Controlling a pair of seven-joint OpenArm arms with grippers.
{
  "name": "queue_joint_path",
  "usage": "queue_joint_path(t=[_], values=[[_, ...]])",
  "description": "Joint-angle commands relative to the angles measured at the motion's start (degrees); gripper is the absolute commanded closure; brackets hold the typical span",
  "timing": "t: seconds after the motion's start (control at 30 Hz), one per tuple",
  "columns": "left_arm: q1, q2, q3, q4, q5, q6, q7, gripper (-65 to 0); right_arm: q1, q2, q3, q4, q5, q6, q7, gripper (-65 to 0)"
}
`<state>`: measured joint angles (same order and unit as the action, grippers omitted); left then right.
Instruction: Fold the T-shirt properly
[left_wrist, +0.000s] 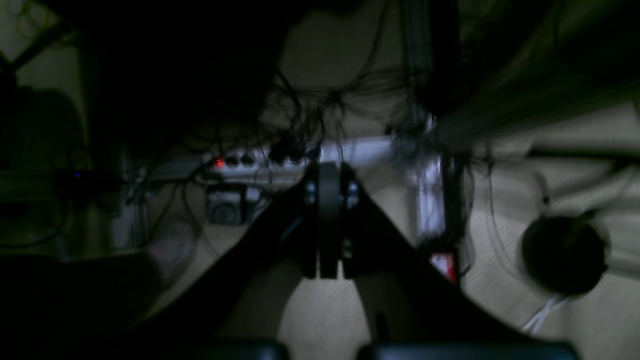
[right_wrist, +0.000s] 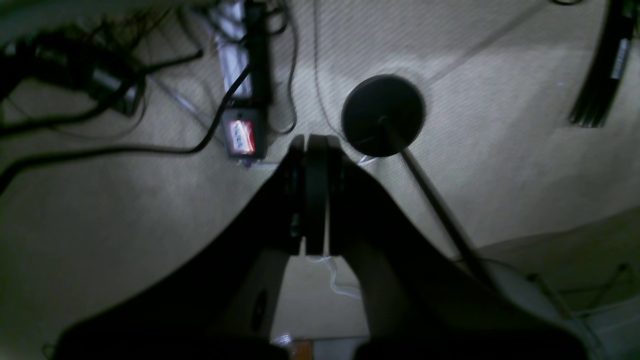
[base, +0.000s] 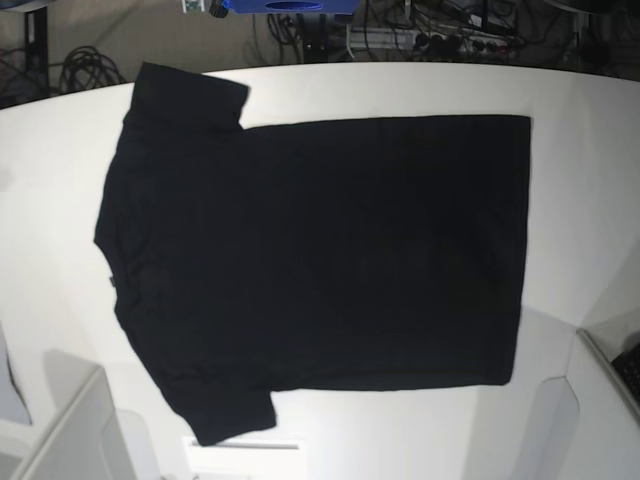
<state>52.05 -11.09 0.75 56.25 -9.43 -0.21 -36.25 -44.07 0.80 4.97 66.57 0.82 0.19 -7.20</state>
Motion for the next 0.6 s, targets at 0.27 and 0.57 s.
queue_joint_path(t=[0.27,0.57], values=[[9.09,-6.45,-1.33,15.53,-8.63,0.52,-0.89,0.0,-6.87,-1.81,9.23,13.57,-0.25,-0.32,-0.58,0.0],[15.07,-8.29,-6.6,28.89,-10.3,0.52,-1.07,0.0,-8.45,-3.57,17.49,26.67,-0.25,-0.23,-2.07,0.0]])
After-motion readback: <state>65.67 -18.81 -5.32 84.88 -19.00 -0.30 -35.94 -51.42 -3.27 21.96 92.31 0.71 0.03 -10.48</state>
